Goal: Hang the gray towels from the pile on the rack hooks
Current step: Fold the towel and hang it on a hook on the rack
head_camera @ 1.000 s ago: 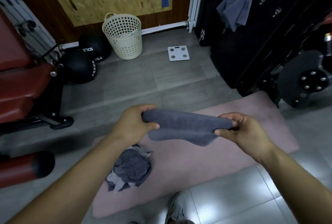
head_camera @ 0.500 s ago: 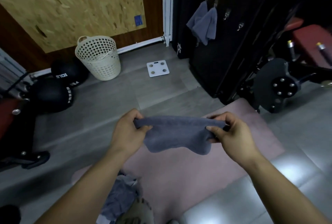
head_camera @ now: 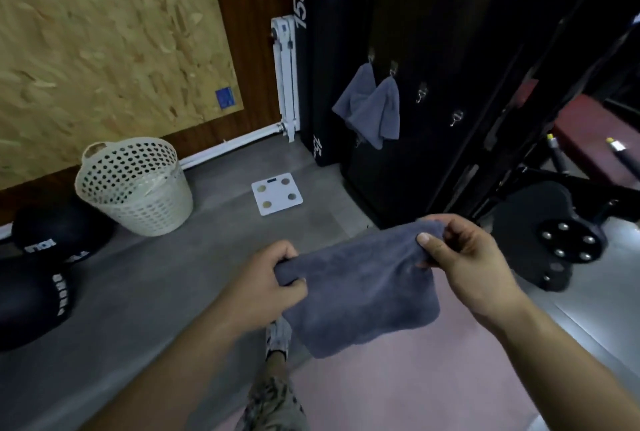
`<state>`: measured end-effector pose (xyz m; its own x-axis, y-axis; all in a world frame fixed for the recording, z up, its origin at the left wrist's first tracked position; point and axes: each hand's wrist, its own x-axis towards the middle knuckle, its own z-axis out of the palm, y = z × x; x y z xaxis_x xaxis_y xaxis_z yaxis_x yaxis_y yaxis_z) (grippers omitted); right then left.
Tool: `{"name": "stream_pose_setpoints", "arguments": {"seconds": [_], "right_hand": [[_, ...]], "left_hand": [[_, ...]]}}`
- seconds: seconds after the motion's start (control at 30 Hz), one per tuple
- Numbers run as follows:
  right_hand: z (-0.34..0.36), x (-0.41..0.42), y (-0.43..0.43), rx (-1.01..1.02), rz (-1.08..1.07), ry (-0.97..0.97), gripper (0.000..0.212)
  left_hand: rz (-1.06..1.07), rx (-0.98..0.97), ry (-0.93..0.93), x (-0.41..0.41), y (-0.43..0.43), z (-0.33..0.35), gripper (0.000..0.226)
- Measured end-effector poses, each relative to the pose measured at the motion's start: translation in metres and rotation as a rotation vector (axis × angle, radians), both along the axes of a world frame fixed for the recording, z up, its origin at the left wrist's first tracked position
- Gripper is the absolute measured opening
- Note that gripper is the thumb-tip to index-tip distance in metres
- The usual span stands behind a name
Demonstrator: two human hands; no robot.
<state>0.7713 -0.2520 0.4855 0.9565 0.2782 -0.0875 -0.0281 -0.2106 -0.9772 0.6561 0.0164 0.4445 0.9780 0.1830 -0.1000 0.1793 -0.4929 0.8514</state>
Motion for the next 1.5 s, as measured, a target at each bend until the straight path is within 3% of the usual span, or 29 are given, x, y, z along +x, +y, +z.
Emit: {"name": "stream_pose_setpoints", "arguments": {"seconds": [0.13,0.33,0.57,0.7,0.83,0.97,1.17,1.33,1.5], "right_hand": [[-0.018,0.116,0.081,-0.043,-0.046,0.023,0.023],[-0.024,0.248,0.148,-0.129,-0.175,0.032,0.015],[-0.018,0.35,0.149,-0.309,-0.087,0.065,0.025],[-0.026,0.398,0.131,-0.427,0.019,0.084,0.028],[-0.048,0.441,0.108,-0.427,0.084,0.109,0.031],[-0.075,0.478,0.097,-0.31,0.046,0.097,0.035],[-0.118,0.511,0.088,-0.077,-0.025,0.111,0.03],[-0.146,0.52,0.085,-0.072,-0.12,-0.013,0.025],[-0.152,0.523,0.084,-0.063,-0.219,-0.031,0.028]], "left_hand": [[-0.129,-0.051,0.057,0.128,0.091,-0.022,0.016],[-0.329,-0.107,0.227,0.295,0.154,-0.042,0.021],[-0.64,-0.02,0.4,0.434,0.135,-0.048,0.021],[-0.593,-0.166,0.293,0.512,0.103,-0.033,0.02],[-0.706,-0.246,0.156,0.595,0.068,-0.033,0.054],[-0.927,-0.238,0.165,0.659,0.04,-0.053,0.073],[-1.04,-0.11,0.094,0.716,0.025,-0.093,0.056],[-1.151,-0.036,0.092,0.747,0.016,-0.122,0.014],[-1.063,-0.192,-0.029,0.747,0.013,-0.137,0.014]]}}
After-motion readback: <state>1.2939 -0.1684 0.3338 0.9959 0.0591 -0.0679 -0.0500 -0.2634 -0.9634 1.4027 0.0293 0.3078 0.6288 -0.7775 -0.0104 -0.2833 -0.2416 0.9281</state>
